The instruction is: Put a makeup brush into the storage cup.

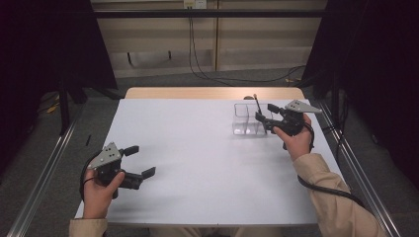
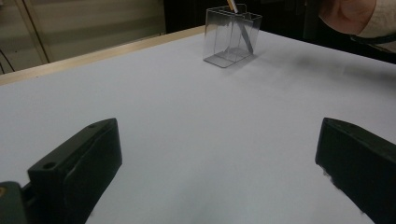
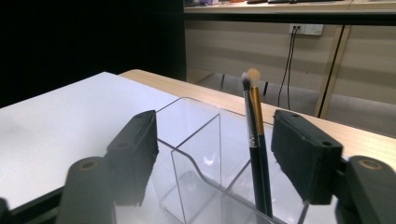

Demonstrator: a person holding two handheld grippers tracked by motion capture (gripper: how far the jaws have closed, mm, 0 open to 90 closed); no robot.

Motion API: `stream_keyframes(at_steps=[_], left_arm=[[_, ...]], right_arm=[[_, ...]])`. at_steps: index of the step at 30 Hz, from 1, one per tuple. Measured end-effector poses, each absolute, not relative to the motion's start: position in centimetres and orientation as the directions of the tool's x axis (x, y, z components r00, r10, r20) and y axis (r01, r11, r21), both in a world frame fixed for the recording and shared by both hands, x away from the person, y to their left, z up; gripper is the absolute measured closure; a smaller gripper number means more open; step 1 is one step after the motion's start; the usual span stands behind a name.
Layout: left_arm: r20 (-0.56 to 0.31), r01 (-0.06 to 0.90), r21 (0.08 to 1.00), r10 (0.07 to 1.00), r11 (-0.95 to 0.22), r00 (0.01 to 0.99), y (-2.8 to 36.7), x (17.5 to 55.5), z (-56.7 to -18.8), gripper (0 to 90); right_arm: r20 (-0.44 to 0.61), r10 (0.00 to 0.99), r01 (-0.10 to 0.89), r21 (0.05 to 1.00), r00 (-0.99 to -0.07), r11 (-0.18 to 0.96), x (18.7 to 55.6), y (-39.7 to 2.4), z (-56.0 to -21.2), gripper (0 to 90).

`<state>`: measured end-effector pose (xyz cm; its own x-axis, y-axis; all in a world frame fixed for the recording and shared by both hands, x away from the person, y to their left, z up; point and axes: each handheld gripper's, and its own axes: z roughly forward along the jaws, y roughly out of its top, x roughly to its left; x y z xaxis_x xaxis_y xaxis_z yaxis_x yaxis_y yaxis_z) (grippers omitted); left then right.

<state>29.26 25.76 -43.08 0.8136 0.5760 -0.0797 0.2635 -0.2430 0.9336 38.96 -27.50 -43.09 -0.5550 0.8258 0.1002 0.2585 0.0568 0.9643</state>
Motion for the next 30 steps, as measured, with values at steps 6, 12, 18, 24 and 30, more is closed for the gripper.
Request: stream_keyframes(at_steps=[6, 12, 18, 24, 30], left_arm=[[-0.079, 0.26, 0.935, 0.571, -0.242, 0.817, 25.8, 29.4, -43.1, 0.4], [-0.08, 0.261, 0.934, 0.57, -0.243, 0.818, 25.7, 29.5, -43.0, 0.4], [-0.084, 0.261, 0.935, 0.569, -0.238, 0.818, 25.7, 29.5, -43.1, 0.4], [-0.084, 0.262, 0.936, 0.578, -0.233, 0.812, 25.7, 29.4, -43.0, 0.4], [-0.079, 0.258, 0.937, 0.575, -0.237, 0.815, 25.6, 29.6, -42.9, 0.4]], right_arm=[[0.09, 0.821, 0.253, 0.965, -0.564, 0.068, 38.8, -27.4, -43.0, 24.3], [0.088, 0.812, 0.252, 0.965, -0.577, 0.075, 38.7, -27.4, -42.9, 21.9], [0.085, 0.808, 0.247, 0.966, -0.583, 0.076, 38.5, -27.4, -42.8, 18.6], [0.081, 0.805, 0.247, 0.966, -0.587, 0.082, 38.2, -27.5, -42.8, 17.2], [0.078, 0.798, 0.245, 0.966, -0.598, 0.088, 37.9, -27.5, -42.7, 16.0]])
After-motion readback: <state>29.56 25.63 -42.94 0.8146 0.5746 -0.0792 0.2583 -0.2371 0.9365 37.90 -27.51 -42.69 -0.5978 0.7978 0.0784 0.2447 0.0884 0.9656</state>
